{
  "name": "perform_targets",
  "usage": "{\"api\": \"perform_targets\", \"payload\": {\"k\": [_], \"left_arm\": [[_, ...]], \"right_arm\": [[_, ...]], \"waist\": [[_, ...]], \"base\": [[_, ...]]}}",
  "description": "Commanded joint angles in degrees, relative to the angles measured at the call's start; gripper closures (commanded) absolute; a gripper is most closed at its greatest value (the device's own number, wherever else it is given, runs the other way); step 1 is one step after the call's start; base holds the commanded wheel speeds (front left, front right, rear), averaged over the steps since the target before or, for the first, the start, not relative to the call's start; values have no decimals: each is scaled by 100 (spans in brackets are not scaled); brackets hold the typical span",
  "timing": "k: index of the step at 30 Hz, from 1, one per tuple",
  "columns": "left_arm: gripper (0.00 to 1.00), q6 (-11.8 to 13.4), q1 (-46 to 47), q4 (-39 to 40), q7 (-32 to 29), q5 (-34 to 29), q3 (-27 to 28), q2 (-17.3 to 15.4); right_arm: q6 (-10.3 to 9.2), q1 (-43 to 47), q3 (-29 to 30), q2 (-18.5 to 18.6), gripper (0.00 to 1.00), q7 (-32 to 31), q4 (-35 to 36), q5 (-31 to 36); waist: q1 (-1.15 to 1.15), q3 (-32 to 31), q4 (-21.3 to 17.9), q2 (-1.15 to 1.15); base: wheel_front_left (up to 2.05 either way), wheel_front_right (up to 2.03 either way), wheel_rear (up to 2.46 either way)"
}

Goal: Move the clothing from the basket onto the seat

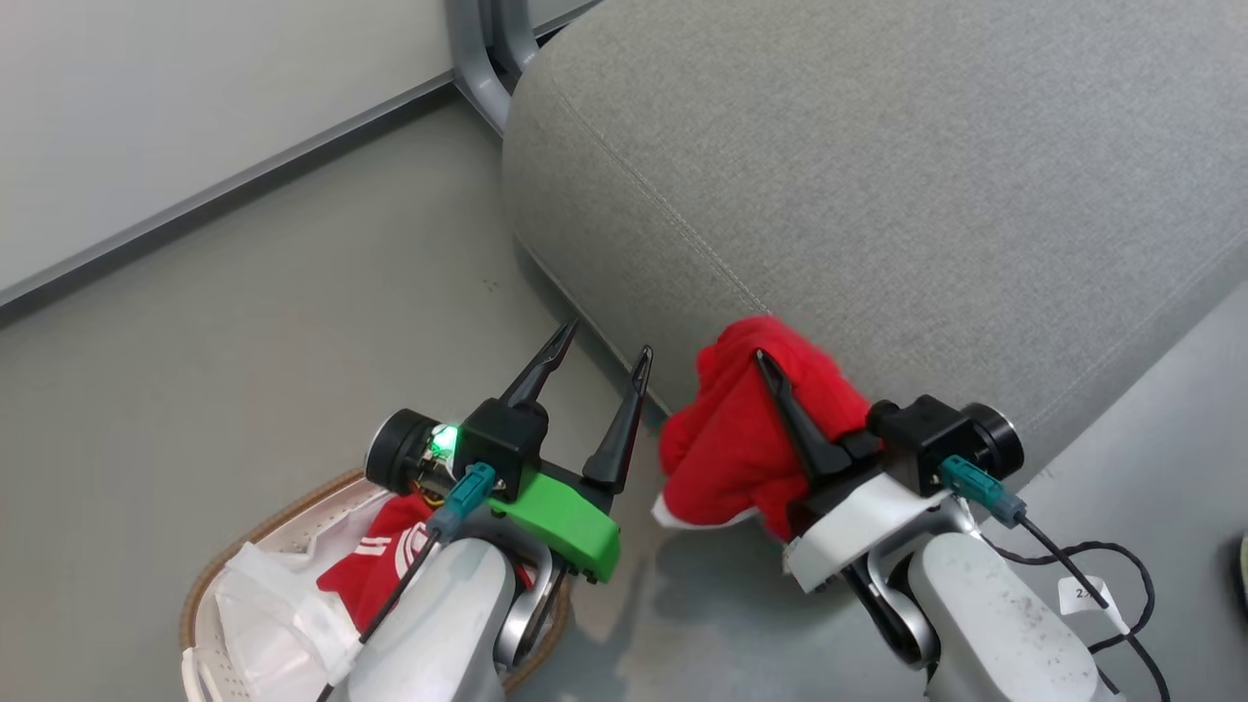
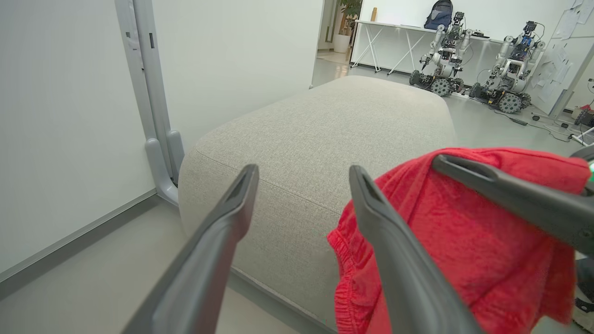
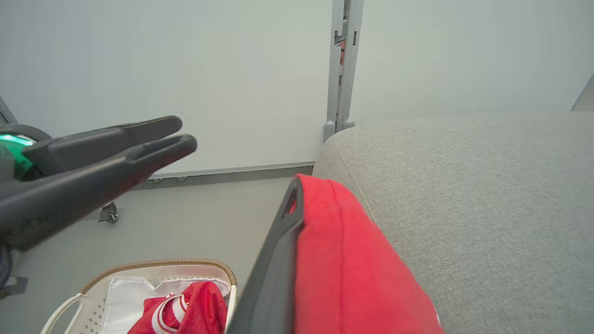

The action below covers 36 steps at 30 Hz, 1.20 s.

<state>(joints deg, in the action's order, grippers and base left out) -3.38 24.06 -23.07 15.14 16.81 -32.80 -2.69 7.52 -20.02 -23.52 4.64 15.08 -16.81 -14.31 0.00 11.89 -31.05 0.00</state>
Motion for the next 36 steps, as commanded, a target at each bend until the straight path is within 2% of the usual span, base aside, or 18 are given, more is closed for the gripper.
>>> {"api": "perform_targets", "payload": {"k": [1, 6, 8, 14, 20, 29, 33, 36], "left_arm": [[0, -32, 32, -34, 1, -73, 29, -37], [0, -81, 121, -150, 1, -235, 99, -56], [0, -111, 127, -190, 1, -308, 126, -82], [0, -213, 296, -239, 1, -521, 101, -165], [0, -261, 483, -275, 1, -643, 50, -248], [0, -310, 854, -238, 1, -817, -21, -322], [0, -311, 960, -217, 1, -828, -26, -329], [0, -293, 1020, -186, 2, -849, -4, -357]], "right_arm": [[-6, -134, 15, 46, 100, 12, 75, 73], [-6, -759, 144, 360, 100, 12, 109, 195], [-7, -1117, 239, 603, 100, 12, 84, 279], [-7, -2100, 561, 1333, 100, 12, -40, 494], [-7, -2886, 1013, 1776, 100, 13, -394, 557], [-7, -3975, 1900, 2271, 100, 12, -1215, 581], [-7, -4213, 2085, 2448, 100, 12, -1425, 720], [-7, -4345, 2475, 2483, 100, 12, -1696, 797]], "waist": [[0, 148, -60, 0], [0, 482, -74, 0], [0, 640, -25, 0], [0, 1212, 306, 0], [0, 1780, 608, 0], [0, 2476, 1053, 0], [0, 2728, 1262, 0], [0, 2921, 1421, 0]], "base": [[0, 0, 0], [0, 0, 0], [0, 0, 0], [0, 0, 0], [0, 0, 0], [0, 0, 0], [0, 0, 0], [0, 0, 0]]}}
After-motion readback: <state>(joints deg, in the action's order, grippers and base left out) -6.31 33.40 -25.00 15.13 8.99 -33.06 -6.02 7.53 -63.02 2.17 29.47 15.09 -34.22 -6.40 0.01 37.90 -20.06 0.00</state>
